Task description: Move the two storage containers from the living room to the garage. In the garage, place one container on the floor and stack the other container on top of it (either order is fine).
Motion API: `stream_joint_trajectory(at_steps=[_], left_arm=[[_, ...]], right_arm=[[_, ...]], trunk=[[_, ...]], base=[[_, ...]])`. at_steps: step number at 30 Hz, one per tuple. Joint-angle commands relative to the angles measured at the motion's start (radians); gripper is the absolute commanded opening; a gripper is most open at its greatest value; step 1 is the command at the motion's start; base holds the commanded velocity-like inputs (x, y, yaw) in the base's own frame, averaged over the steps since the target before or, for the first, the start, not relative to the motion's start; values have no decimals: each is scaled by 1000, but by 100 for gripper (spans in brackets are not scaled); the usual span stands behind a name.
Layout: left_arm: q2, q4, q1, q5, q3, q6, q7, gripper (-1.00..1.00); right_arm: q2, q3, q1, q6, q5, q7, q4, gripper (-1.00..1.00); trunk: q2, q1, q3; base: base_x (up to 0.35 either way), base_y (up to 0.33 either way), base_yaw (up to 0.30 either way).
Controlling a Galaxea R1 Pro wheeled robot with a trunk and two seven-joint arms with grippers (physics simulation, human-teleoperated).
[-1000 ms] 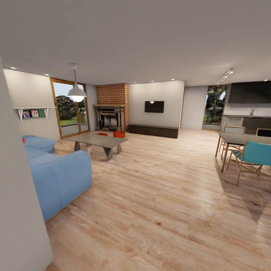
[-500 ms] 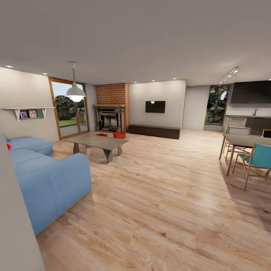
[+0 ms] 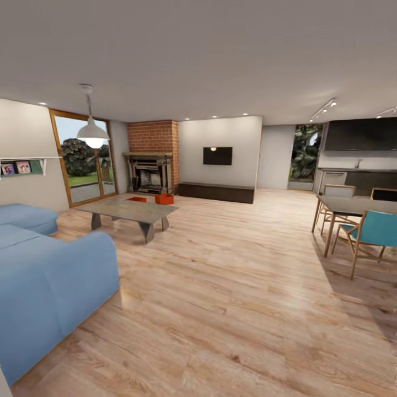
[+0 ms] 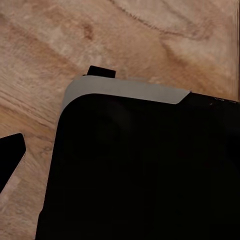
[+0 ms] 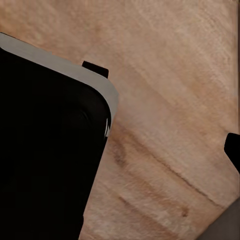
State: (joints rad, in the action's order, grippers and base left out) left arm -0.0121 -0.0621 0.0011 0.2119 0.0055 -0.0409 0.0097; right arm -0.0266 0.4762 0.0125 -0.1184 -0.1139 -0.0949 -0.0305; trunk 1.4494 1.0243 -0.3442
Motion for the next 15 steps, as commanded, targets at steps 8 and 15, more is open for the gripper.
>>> stream_joint_trajectory(at_steps=[8, 15], left_arm=[[0, -1, 0, 7, 0, 2, 1, 100], [0, -1, 0, 7, 1, 5, 1, 100]], right_arm=[[1, 9, 1, -6, -10, 0, -3, 100], [1, 9, 1, -4, -10, 0, -3, 100]], trunk=[[1, 1, -4], [1, 1, -5]], base=[[326, 0, -209], [326, 0, -26]])
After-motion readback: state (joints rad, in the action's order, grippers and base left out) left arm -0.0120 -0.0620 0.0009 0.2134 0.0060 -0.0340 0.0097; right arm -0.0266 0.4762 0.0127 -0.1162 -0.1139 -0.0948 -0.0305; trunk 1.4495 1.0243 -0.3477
